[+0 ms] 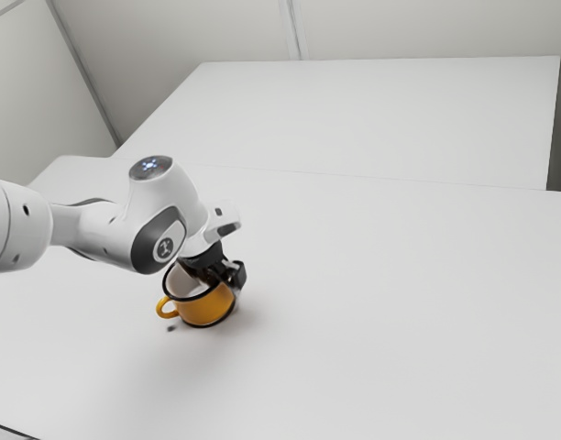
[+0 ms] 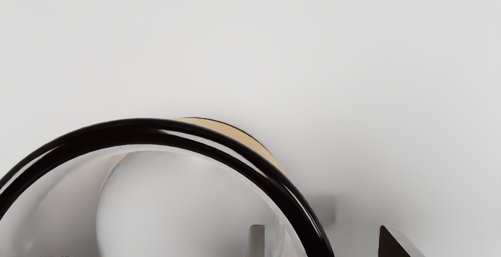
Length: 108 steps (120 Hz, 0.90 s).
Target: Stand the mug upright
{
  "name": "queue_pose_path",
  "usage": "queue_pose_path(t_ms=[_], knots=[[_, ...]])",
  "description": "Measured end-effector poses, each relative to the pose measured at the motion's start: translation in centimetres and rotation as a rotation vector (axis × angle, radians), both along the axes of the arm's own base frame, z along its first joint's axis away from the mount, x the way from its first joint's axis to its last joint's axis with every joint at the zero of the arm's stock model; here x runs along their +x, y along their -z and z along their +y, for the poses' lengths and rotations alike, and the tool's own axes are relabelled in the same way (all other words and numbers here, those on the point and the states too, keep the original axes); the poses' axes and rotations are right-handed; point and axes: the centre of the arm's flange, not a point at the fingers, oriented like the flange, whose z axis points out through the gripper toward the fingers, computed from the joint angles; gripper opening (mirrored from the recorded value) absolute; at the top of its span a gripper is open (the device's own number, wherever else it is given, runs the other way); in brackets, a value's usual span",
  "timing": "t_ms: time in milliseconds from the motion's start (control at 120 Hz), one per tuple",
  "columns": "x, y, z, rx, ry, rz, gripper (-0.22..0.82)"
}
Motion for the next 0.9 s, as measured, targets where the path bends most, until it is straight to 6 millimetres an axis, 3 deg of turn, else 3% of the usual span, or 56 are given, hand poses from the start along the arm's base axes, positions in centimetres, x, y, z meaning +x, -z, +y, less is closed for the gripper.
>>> queue_pose_path(t_ms=[133,308,708,900], knots=[[0.7,-2.9,-0.2,-0.004,-0.002,-0.027,0.42],[2.5,-7.5,-0.3,-0.002,-0.008,0.018,0.52],[5.9,-18.7,-0.7,0.005,-0.012,0.112,0.59],[6.2,-23.3,-0.9,0.007,-0.010,0.127,0.60]])
